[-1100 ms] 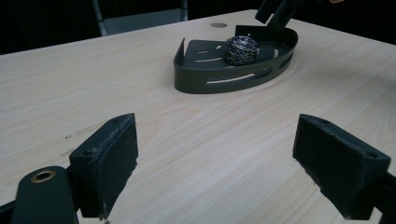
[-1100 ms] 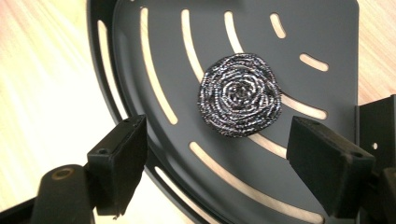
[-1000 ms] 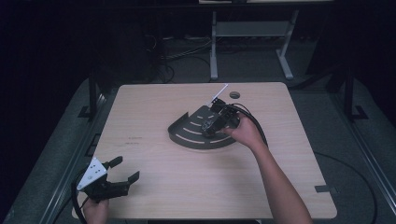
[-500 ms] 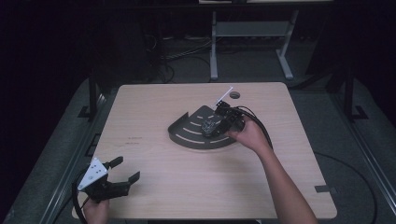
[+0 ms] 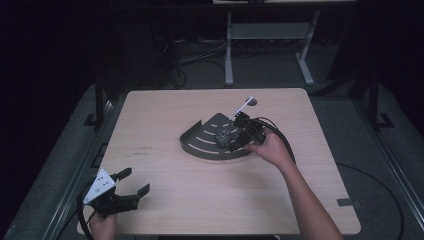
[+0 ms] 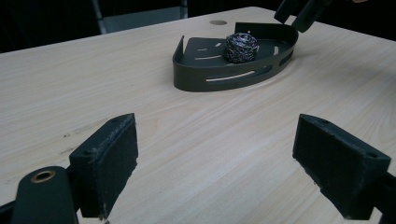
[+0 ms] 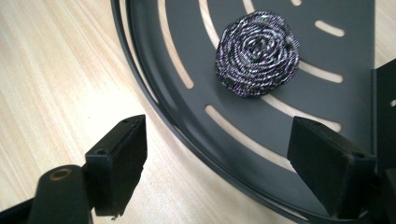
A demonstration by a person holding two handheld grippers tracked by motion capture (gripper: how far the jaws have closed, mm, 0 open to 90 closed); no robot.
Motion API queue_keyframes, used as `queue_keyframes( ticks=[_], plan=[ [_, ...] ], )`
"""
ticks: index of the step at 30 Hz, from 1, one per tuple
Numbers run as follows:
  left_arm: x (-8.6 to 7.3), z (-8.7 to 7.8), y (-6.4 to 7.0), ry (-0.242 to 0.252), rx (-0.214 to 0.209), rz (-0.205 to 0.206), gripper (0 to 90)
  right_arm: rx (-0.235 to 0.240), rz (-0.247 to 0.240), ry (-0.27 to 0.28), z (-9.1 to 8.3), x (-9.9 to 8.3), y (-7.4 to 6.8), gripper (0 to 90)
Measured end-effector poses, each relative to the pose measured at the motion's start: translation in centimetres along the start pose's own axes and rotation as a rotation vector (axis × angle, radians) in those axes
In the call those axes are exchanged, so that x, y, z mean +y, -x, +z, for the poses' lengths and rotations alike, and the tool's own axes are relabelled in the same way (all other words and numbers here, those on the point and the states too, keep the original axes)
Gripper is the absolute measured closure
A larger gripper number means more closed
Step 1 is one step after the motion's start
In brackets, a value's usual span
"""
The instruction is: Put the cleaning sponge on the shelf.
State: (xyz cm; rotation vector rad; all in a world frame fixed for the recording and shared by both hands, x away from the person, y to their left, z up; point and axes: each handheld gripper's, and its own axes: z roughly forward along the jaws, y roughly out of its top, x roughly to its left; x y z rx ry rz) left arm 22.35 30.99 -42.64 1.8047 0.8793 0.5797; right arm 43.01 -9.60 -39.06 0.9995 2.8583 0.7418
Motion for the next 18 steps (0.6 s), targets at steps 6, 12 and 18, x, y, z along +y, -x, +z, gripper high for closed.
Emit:
queue_keyframes(
  ticks=[6,12,18],
  plan=[
    [0.0,0.0,0.0,0.001,-0.001,-0.001,13.5,0.009,-0.009,-0.001,-0.2,-0.6,-0.4,19.3],
    [0.0,0.1,0.1,0.001,-0.003,0.001,13.5,0.013,-0.01,0.011,-0.6,-1.3,-0.7,19.4],
    [0.0,0.1,0.1,-0.003,-0.002,0.003,13.5,0.029,-0.002,0.008,-0.6,-2.3,-0.7,19.3]
  ],
)
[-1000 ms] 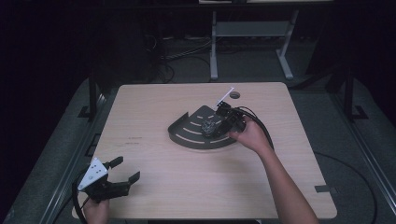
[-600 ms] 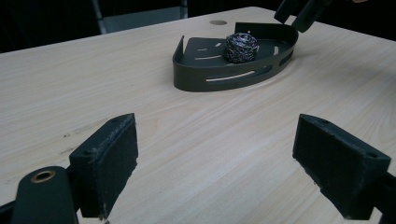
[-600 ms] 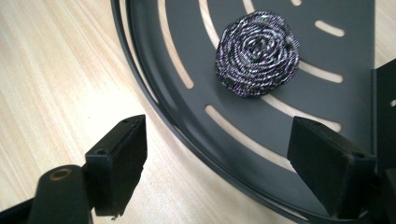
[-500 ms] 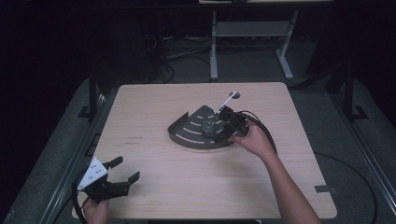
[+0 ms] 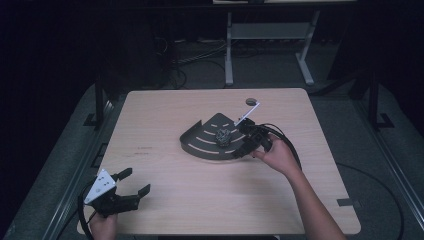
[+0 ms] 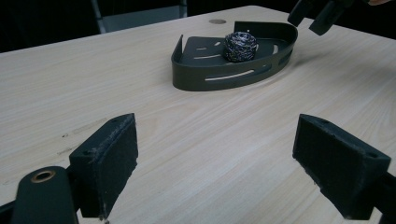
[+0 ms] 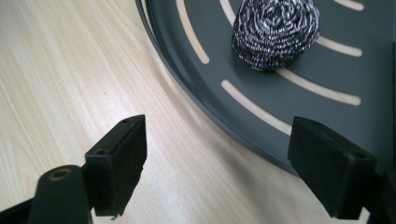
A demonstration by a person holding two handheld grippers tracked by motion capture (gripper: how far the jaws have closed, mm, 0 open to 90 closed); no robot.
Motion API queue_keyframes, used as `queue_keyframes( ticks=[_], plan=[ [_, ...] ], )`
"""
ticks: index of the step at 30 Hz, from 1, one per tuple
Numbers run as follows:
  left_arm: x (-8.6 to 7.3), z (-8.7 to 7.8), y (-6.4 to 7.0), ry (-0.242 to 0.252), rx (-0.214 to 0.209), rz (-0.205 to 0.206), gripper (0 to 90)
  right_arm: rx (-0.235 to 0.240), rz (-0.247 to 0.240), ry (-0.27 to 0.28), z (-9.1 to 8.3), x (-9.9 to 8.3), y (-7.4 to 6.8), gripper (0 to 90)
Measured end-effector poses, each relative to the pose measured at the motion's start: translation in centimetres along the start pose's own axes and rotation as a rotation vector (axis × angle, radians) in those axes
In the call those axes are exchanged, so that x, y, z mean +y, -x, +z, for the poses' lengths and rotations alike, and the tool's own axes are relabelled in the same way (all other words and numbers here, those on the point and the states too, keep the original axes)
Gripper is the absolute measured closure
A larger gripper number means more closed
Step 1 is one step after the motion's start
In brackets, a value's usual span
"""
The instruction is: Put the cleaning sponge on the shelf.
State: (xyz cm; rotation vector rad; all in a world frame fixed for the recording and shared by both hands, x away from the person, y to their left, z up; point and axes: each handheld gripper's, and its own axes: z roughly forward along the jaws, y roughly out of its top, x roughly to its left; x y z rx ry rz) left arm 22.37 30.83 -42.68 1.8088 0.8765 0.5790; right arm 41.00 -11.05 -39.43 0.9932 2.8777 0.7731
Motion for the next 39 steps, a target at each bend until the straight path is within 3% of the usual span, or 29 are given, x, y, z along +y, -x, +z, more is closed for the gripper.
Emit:
queue_keyframes(
  ticks=[7,15,39],
  plan=[
    [0.0,0.0,0.0,-0.001,0.001,-0.001,13.5,-0.008,0.004,-0.016,0.1,-1.0,0.0,18.9],
    [0.0,0.0,0.0,-0.001,0.0,0.0,13.5,0.022,0.017,0.005,0.0,-2.1,-0.2,19.0],
    [-0.1,0.1,0.1,-0.01,0.001,0.003,13.5,0.014,0.04,0.006,0.0,-6.4,-0.5,19.1]
  ],
)
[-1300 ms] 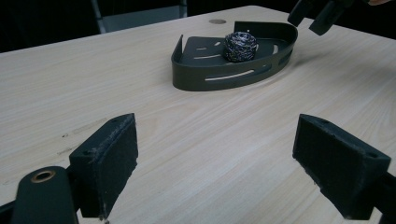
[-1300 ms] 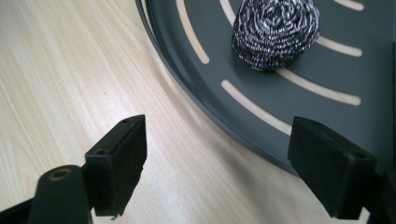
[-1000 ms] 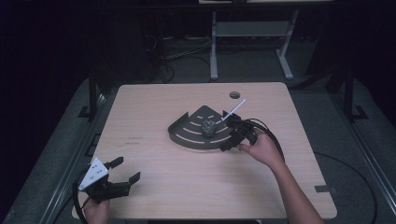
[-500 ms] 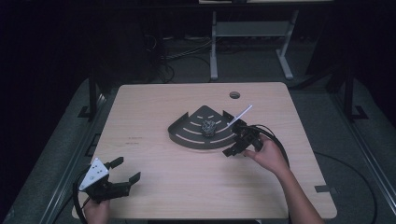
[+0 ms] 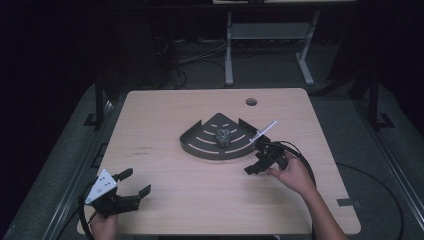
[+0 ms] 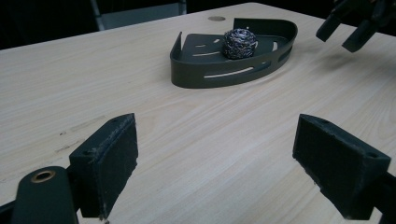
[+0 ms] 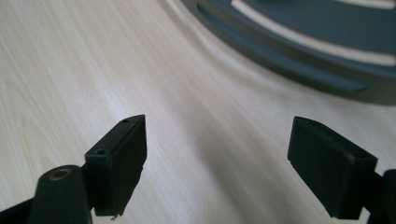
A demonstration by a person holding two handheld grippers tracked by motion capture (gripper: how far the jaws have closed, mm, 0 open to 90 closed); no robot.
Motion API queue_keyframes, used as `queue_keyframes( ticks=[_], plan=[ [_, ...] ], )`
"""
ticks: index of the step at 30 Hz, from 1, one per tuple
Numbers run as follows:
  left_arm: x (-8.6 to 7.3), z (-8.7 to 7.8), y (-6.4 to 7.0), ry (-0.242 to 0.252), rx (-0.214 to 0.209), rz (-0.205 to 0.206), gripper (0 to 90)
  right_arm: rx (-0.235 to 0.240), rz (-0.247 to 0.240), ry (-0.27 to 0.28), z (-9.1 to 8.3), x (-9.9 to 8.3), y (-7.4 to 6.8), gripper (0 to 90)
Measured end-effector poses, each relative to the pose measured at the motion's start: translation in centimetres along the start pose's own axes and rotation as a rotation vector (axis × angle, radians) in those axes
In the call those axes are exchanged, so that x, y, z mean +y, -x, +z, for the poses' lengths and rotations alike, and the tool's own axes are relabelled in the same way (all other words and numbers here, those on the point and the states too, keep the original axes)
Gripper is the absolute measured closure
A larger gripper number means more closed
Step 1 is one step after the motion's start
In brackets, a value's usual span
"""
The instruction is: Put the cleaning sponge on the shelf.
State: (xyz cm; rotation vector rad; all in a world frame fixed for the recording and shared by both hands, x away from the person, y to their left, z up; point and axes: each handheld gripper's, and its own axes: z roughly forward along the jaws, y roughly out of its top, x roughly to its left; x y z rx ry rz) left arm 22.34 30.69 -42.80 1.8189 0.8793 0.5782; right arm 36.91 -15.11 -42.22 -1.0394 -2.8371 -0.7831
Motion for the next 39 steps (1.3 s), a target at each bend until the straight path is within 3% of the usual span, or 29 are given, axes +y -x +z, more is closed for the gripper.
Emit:
queue_keyframes(
  ticks=[25,39],
  plan=[
    [0.0,0.0,0.1,-0.006,0.001,0.012,13.5,0.004,0.014,0.008,0.1,-4.2,-0.7,19.3],
    [0.0,0.1,0.1,-0.008,-0.003,0.008,13.5,0.001,0.009,0.029,-0.3,-6.4,-1.9,19.0]
  ],
)
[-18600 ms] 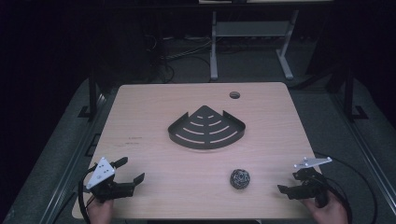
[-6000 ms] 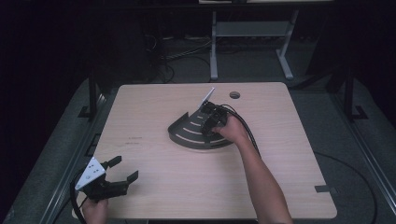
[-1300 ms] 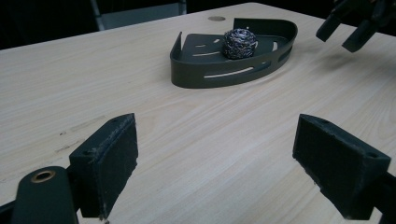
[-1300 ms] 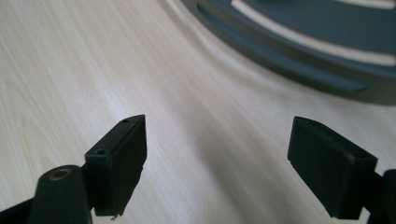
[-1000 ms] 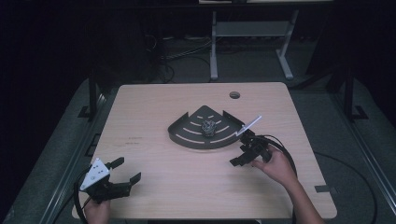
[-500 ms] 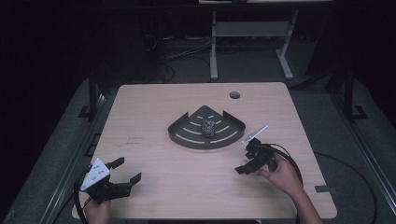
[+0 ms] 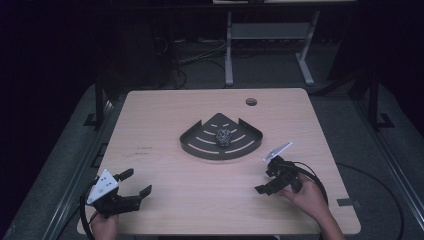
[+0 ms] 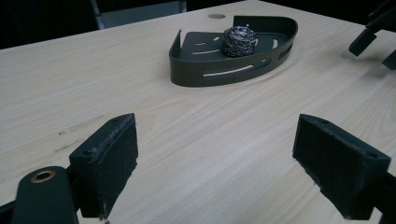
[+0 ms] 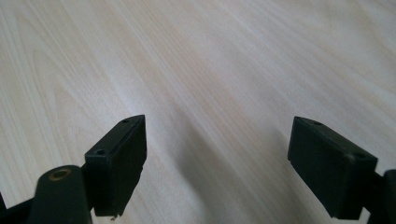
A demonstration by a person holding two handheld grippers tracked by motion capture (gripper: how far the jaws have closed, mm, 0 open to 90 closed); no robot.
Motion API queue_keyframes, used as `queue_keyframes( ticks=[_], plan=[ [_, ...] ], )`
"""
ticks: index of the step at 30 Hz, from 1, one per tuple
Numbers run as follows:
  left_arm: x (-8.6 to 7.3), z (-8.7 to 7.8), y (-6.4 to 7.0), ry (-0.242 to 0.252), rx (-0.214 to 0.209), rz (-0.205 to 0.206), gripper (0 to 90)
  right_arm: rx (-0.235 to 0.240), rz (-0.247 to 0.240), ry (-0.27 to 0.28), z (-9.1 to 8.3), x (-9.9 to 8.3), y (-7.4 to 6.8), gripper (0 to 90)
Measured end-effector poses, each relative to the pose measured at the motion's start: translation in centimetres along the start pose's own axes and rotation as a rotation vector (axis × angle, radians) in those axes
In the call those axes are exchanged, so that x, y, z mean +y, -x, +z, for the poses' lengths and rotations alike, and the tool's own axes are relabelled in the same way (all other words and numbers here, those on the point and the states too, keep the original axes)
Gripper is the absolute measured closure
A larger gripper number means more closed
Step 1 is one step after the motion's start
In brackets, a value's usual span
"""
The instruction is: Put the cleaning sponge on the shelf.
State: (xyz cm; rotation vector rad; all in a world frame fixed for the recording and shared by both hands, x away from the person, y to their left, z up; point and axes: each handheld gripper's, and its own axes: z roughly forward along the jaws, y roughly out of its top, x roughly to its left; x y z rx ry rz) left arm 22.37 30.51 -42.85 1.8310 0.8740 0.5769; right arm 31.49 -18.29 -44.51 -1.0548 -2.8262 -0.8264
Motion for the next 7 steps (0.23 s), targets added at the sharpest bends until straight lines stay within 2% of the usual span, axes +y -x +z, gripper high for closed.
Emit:
queue_keyframes(
  ticks=[7],
  plan=[
    [0.0,0.1,-0.1,0.0,-0.003,0.0,13.5,-0.036,0.011,0.043,-0.3,-2.2,-1.1,18.7]
  ],
)
